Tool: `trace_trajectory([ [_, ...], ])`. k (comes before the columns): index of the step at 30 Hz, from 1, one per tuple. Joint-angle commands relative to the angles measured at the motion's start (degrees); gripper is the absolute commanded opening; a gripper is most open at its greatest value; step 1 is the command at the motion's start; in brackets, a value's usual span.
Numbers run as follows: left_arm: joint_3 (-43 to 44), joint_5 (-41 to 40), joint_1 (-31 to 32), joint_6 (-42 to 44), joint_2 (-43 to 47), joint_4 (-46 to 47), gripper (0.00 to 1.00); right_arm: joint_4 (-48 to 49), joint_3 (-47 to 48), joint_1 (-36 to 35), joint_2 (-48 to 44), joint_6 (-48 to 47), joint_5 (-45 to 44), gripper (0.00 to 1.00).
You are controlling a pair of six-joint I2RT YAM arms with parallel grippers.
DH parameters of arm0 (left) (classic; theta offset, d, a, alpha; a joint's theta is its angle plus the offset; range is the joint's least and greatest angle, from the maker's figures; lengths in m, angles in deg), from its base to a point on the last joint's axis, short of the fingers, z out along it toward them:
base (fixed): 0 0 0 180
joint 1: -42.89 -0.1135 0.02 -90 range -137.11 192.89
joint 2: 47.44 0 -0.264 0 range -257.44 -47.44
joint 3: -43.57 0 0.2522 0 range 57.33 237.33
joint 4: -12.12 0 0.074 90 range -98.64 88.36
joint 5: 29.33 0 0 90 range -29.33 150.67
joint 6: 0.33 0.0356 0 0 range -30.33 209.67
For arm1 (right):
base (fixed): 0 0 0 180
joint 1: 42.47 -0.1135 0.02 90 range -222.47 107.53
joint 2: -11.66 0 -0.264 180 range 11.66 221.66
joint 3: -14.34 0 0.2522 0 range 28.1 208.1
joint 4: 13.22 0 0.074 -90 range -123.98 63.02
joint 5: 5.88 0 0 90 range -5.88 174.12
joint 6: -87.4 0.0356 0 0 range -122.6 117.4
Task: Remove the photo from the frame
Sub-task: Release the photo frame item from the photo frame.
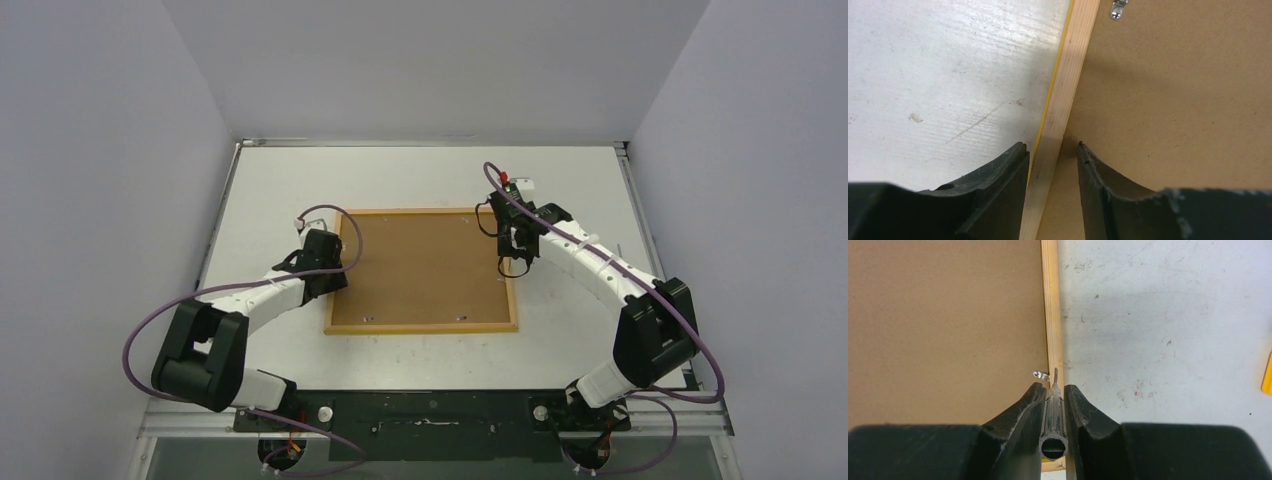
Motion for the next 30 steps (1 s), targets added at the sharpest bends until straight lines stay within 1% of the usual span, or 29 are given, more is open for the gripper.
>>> trace_trajectory([
  [1, 2.6, 1.2, -0.5, 0.4, -2.1, -0.4, 0.36, -0.6, 2.6, 0.5, 0.4, 0.8, -1.9, 0.05],
  [5, 2.7, 1.3, -0.5, 0.4, -2.5, -0.3, 0.28, -1.1, 3.1, 0.6, 1.0, 0.8, -1.6, 0.05],
  [7, 2.5, 1.1, -0.5, 0.3, -2.4, -0.2, 0.25, -1.0, 3.2, 0.6, 1.3, 0.8, -1.1, 0.05],
  [10, 2.3, 1.0, -0.5, 0.2, -2.2, -0.1, 0.17, -0.7, 3.4, 0.6, 1.7, 0.8, 0.4, 0.05],
  [11, 2.2, 0.9, -0.5, 0.2, -2.1, -0.1, 0.11, -0.6, 3.4, 0.6, 1.8, 0.8, 0.9, 0.05],
  [13, 2.2, 0.7, -0.5, 0.1, -2.1, -0.1, 0.04, -0.5, 3.5, 0.6, 2.1, 0.8, 1.5, 0.05],
  [15, 2.2, 0.5, -0.5, 0.0, -2.1, -0.1, 0.0, -0.5, 3.8, 0.6, 2.6, 0.8, 2.0, 0.05],
  [25, 1.7, -0.4, -0.5, -0.6, -1.7, 0.1, 0.0, -0.4, 3.9, 0.7, 5.6, 1.0, 3.4, 0.05],
  [30, 1.4, -1.3, -0.5, -1.0, -1.2, 0.3, 0.0, -1.8, 4.1, 0.6, 7.0, 1.5, 4.0, 0.05],
])
